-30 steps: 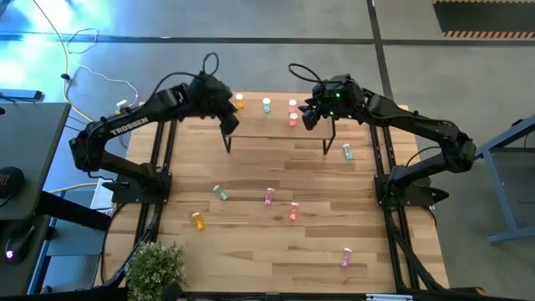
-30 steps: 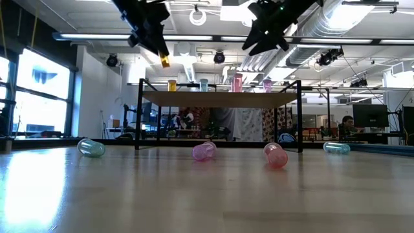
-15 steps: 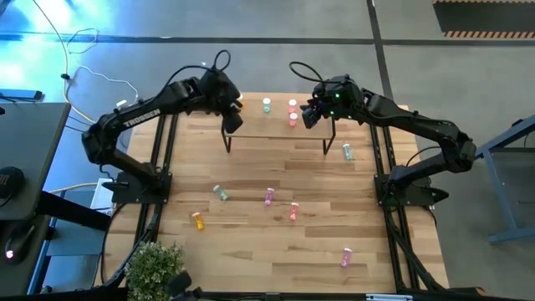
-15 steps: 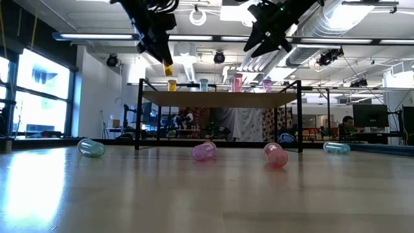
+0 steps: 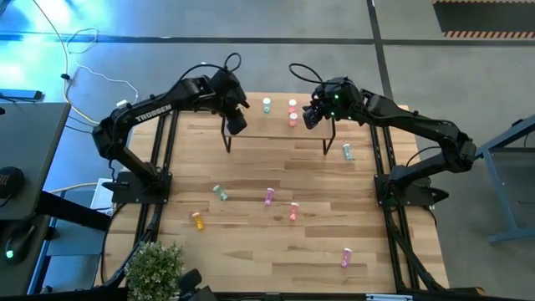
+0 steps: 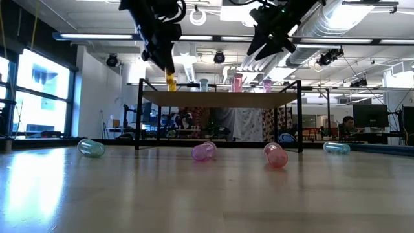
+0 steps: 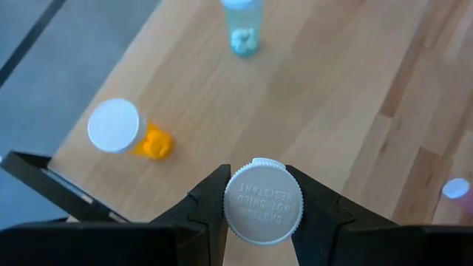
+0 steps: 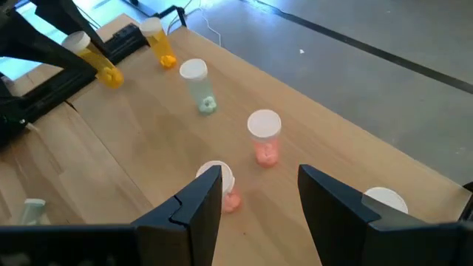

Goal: Pick and place medicine bottles onto shelf by color
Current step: Put the right orange pill bottle on the shelf aligned with the orange pill bottle

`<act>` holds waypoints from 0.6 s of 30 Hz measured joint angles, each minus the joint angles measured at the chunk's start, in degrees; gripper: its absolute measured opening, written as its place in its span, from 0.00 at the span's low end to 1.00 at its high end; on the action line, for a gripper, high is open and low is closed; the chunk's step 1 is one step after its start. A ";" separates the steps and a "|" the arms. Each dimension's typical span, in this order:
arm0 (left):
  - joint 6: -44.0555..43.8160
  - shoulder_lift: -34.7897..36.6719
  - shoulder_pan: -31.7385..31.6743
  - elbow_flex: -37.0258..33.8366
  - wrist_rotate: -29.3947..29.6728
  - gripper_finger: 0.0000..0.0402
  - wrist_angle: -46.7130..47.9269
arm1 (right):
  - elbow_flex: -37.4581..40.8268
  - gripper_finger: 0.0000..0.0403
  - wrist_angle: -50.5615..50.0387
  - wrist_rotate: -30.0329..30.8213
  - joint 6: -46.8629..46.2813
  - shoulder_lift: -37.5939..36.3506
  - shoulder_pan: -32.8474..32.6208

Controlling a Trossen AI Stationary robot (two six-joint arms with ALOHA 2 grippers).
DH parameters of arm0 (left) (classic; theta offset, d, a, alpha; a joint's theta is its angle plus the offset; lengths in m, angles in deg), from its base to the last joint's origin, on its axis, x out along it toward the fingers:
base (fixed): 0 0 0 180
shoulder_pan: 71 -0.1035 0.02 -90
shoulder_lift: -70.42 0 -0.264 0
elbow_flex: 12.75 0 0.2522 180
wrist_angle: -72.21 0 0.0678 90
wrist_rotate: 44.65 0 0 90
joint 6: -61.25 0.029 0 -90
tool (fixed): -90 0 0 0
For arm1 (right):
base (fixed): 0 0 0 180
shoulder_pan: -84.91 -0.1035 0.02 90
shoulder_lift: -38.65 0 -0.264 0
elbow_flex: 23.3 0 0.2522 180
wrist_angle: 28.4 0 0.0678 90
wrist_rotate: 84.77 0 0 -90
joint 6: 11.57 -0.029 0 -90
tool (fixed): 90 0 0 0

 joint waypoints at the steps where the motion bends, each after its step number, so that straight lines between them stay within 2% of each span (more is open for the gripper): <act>1: -0.01 -0.19 0.08 0.00 0.22 0.26 0.51 | 0.00 0.42 -0.12 -0.01 0.00 0.00 0.01; 18: -0.51 -4.11 0.68 0.00 3.61 0.26 1.35 | 0.00 0.42 -0.15 -0.03 0.50 0.00 0.00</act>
